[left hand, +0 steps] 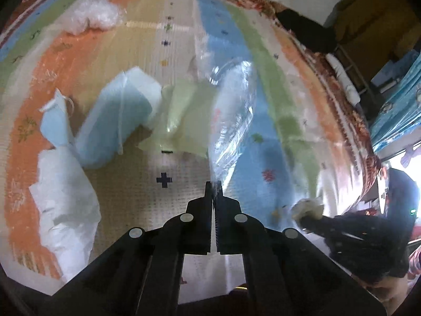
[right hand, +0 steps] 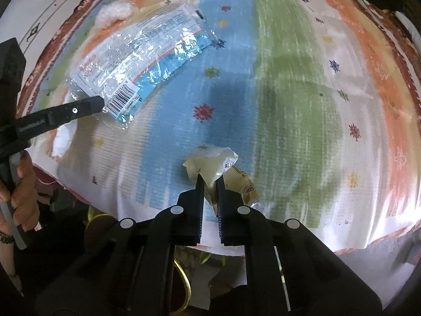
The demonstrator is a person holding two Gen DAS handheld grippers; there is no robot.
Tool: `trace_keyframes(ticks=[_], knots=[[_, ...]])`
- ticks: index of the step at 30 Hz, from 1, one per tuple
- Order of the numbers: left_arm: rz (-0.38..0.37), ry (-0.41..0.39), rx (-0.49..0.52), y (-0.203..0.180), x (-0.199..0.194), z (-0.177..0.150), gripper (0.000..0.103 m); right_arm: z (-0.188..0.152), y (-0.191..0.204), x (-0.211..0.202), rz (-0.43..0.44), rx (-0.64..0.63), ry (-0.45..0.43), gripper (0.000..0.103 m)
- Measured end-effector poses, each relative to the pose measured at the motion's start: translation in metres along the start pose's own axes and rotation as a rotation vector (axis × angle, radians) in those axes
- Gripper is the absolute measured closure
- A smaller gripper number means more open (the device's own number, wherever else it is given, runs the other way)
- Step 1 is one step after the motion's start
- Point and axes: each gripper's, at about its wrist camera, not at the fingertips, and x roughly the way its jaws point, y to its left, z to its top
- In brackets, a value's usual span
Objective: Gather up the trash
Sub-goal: 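Carry the plastic packaging and yellow wrapper to the bin and open both tools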
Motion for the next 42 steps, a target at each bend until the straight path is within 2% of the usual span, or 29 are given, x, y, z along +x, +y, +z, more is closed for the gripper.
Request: trace_keyframes(ticks=[3, 5, 8, 15, 23, 31, 42], knots=[[0.024, -0.035, 0.001, -0.008, -0.020, 0.005, 0.102, 0.000, 0.003, -0.009, 0.034, -0.003, -0.031, 0.095], [0.104, -0.063, 0.033, -0.019, -0.036, 0.006, 0.102, 0.000, 0.003, -0.017, 0.054, -0.005, -0.051, 0.095], [0.077, -0.087, 0.029, -0.026, -0.061, 0.005, 0.102, 0.002, 0.007, -0.023, 0.056, -0.011, -0.073, 0.095], [0.085, -0.116, 0.068, -0.045, -0.098, -0.010, 0.102, 0.003, 0.010, -0.038, 0.073, 0.016, -0.141, 0.095], [0.042, -0.151, 0.129, -0.065, -0.131, -0.043, 0.102, -0.006, 0.013, -0.061, 0.079, 0.041, -0.222, 0.095], [0.011, -0.173, 0.164, -0.071, -0.154, -0.079, 0.102, -0.026, 0.024, -0.091, 0.020, 0.001, -0.307, 0.095], [-0.040, -0.199, 0.183, -0.071, -0.178, -0.120, 0.102, -0.067, 0.041, -0.118, 0.031, -0.007, -0.413, 0.095]])
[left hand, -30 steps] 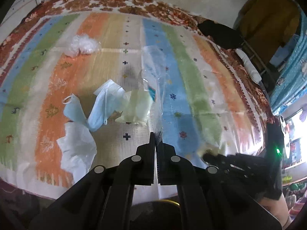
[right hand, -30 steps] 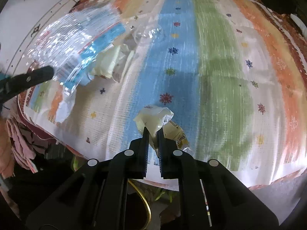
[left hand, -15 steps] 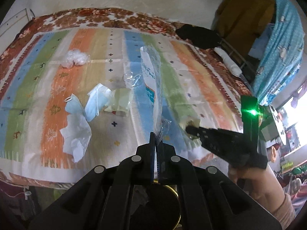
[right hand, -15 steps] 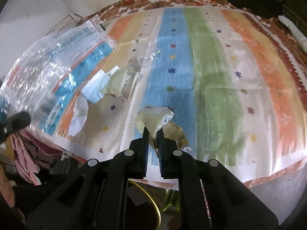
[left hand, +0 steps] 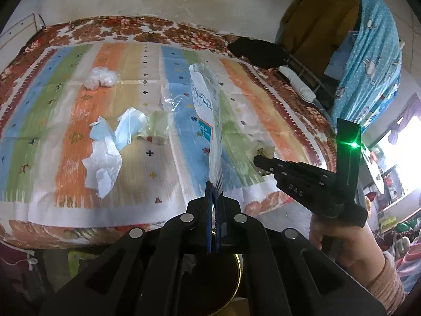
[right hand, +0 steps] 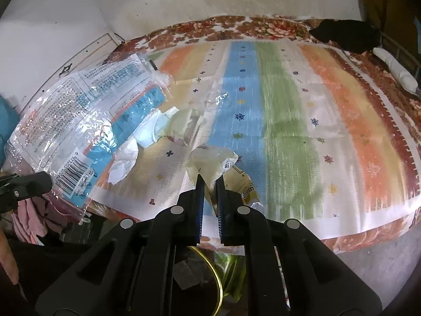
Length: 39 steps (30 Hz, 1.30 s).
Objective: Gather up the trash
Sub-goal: 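Carry the plastic packaging and yellow wrapper to the bin and open both tools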
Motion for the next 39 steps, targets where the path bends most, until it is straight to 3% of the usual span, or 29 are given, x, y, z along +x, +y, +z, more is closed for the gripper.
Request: trace_keyframes(ticks=[22, 28, 39], knots=[[-0.088, 0.025, 0.013, -0.006, -0.028, -0.086, 0.102, -0.079, 0.023, -0.048, 0.101, 0.029, -0.041, 0.095], [-0.081, 0.049, 0.022, -0.009, -0.031, -0.111, 0.102, -0.097, 0.032, -0.052, 0.148, 0.026, -0.031, 0.095], [-0.014, 0.145, 0.035, -0.013, -0.036, -0.164, 0.102, -0.128, 0.051, -0.054, 0.127, -0.017, 0.010, 0.095]])
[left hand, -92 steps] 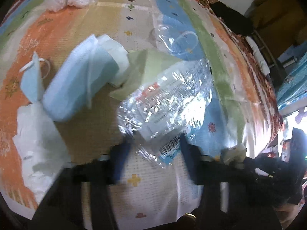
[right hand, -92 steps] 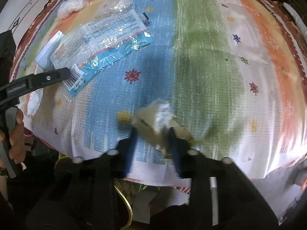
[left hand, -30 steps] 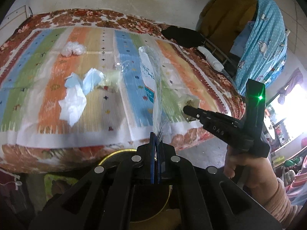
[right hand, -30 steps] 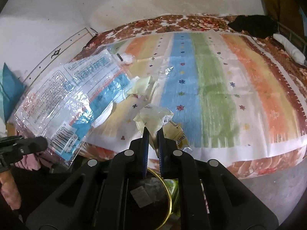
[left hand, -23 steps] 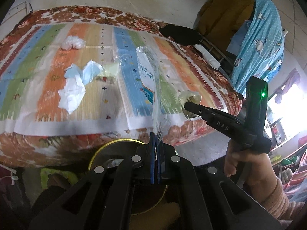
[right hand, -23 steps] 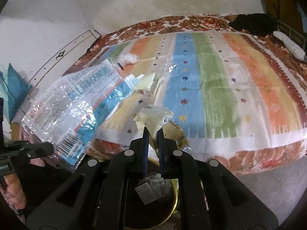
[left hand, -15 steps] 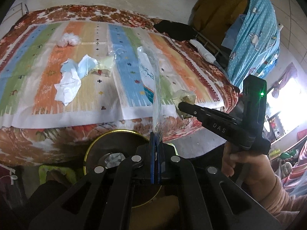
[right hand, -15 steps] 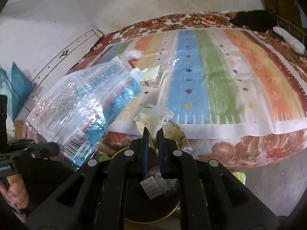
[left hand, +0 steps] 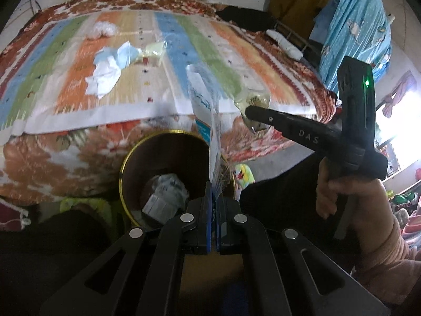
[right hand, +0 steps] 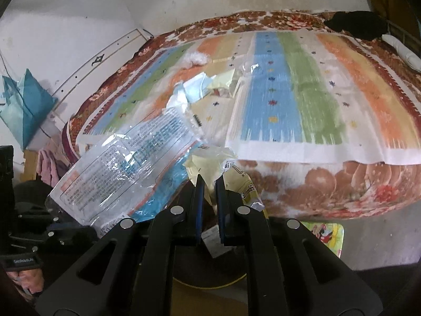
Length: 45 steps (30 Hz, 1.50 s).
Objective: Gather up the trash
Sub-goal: 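Carry the plastic packaging and yellow wrapper to the bin and open both tools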
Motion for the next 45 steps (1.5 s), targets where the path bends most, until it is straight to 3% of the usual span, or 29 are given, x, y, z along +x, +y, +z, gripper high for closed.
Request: trace_keyframes(ticks=[14, 20, 24, 32, 45], knots=[[0.087, 0.273, -0.030, 0.006, 0.042, -0.032, 0.102, -0.030, 0.014, 0.035, -0.062, -0.046, 0.182, 0.095], [0.056, 0.378, -0.143, 0.026, 0.073, -0.022, 0.102, -0.033, 0.007, 0.058, -0.062, -0.010, 0.269, 0.095], [0.054, 0.405, -0.202, 0.036, 0.094, -0.015, 0.102, -0.033, 0.002, 0.072, -0.070, 0.020, 0.310, 0.095], [0.129, 0.434, -0.275, 0.052, 0.130, -0.001, 0.102, -0.035, -0.010, 0.107, -0.095, 0.072, 0.395, 0.095], [0.310, 0.438, -0.341, 0.084, 0.163, 0.009, 0.102, -0.039, -0.033, 0.149, -0.136, 0.175, 0.466, 0.092]])
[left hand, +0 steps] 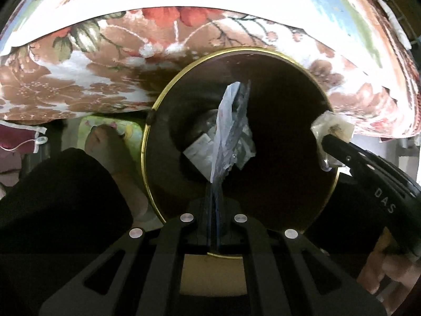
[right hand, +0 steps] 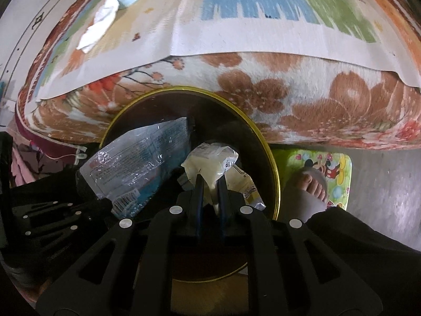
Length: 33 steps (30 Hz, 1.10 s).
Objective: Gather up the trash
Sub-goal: 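Carry the plastic packaging and yellow wrapper to the bin and open both tools, then move both open tools back over the remaining trash on the bed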
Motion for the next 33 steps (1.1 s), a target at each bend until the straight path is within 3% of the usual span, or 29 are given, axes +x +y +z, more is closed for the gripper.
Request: trace_keyframes(ticks=[5, 6, 8, 12, 17, 24, 33], knots=[[-0.004, -0.006, -0.035, 0.006, 0.005, 0.006, 0.101, 0.004, -0.004, 0.010, -0.003, 0.015, 0.015, 0.089], [-0.023, 0.005, -0.051, 0.009, 0.007, 0.007, 0.096, 0.005, -0.006, 0.012, -0.001, 0.022, 0.020, 0.086], [-0.082, 0.020, -0.080, 0.012, 0.006, 0.007, 0.057, 0.006, -0.008, 0.013, 0.005, 0.031, 0.022, 0.069], [-0.094, -0.054, -0.101, 0.016, -0.011, 0.007, 0.057, 0.008, -0.010, 0.008, 0.013, 0.037, 0.001, 0.055], [-0.124, -0.119, -0.107, 0.019, -0.031, 0.004, 0.057, 0.010, -0.013, -0.001, 0.022, 0.062, -0.019, 0.053], [-0.136, -0.221, -0.102, 0.023, -0.063, 0.013, 0.054, 0.014, -0.003, -0.030, 0.020, 0.020, -0.113, 0.045], [-0.100, -0.339, -0.037, 0.019, -0.113, 0.033, 0.041, 0.026, 0.014, -0.073, 0.043, -0.053, -0.255, 0.042]])
